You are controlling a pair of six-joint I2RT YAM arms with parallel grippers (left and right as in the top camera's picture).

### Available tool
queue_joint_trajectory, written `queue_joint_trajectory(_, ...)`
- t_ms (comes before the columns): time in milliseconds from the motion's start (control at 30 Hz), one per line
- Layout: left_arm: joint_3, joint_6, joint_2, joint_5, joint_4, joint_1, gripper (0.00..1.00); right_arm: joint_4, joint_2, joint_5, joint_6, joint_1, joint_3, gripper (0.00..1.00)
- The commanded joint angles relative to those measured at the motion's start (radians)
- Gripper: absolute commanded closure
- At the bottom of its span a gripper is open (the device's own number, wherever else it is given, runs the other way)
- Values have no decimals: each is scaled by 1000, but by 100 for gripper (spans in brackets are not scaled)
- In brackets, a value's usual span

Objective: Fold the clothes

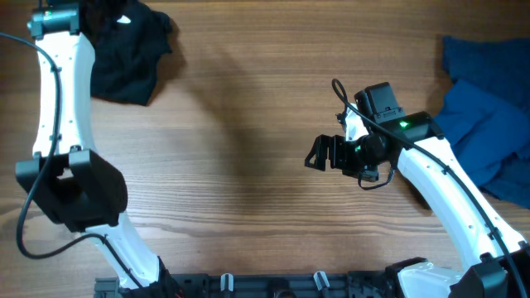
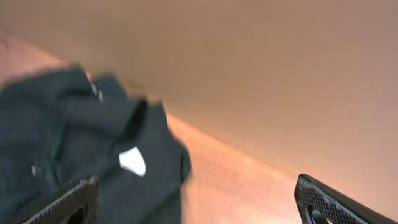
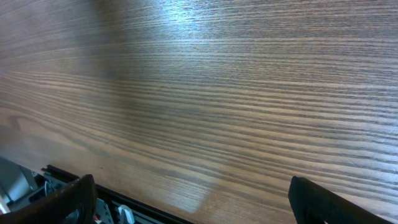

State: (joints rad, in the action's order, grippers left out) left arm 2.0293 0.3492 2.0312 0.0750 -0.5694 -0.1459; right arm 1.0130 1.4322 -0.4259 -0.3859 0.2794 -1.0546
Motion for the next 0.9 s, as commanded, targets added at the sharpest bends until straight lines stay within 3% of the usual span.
queue_joint_trajectory(0, 0, -6, 35, -101, 78, -14, 0, -2, -3, -15, 28, 3, 3, 0)
queue_joint_trajectory(333, 0, -93, 262, -161, 431, -54, 0, -3, -3, -15, 27, 3, 3, 1)
queue_joint_trajectory(467, 0, -131, 344, -209, 503, -74, 0, -5, -3, -15, 27, 3, 3, 1)
queue_joint_trajectory(667, 0, -137, 457, -234, 504, -111, 0, -7, -3, -15, 20, 3, 3, 1)
queue_joint_trajectory(867, 0, -136, 456, -233, 491, -119, 0, -5, -3, -16, 16, 3, 3, 0)
